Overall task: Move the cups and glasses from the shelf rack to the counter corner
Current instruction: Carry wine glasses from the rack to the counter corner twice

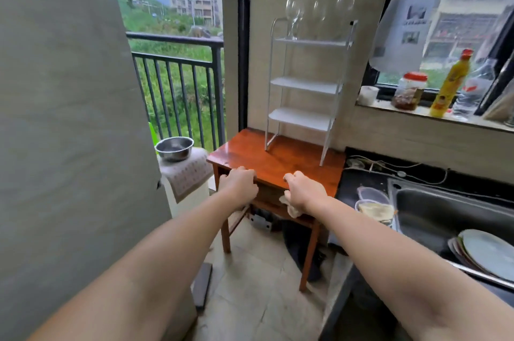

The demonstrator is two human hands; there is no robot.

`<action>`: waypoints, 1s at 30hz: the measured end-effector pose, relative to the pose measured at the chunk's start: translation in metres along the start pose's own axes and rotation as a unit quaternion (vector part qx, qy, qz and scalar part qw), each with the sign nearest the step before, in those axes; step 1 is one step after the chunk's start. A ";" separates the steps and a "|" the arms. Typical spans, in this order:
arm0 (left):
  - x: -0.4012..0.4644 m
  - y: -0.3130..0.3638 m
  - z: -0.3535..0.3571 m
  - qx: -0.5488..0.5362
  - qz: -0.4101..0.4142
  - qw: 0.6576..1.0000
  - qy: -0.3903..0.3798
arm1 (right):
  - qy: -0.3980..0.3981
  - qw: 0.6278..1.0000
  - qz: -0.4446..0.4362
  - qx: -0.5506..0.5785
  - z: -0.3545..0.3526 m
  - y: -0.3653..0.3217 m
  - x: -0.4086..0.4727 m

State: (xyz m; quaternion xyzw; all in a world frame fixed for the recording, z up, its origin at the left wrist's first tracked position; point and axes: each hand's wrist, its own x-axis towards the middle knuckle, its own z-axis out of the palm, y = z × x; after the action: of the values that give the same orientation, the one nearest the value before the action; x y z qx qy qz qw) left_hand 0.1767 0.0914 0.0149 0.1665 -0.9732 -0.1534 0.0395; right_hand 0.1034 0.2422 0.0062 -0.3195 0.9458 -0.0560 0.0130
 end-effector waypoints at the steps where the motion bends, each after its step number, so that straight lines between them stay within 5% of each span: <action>1: 0.026 -0.006 -0.011 0.003 0.013 1.000 0.011 | 0.010 1.000 0.010 0.008 -0.006 -0.002 0.024; 15: 0.273 0.029 -0.060 -0.107 0.110 0.988 0.026 | 0.098 0.989 0.096 0.049 -0.095 0.055 0.245; 22: 0.413 0.075 -0.128 -0.176 0.161 0.966 0.103 | 0.206 0.973 0.081 0.064 -0.176 0.113 0.364; 30: 0.519 0.105 -0.196 -0.250 0.202 0.926 0.199 | 0.399 0.901 0.110 0.131 -0.276 0.158 0.448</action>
State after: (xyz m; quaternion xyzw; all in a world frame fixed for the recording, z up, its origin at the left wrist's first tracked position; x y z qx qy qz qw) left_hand -0.3198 -0.0453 0.2469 -0.0218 -0.8885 -0.3439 0.3032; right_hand -0.3651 0.1228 0.2674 -0.1594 0.8851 -0.3004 -0.3179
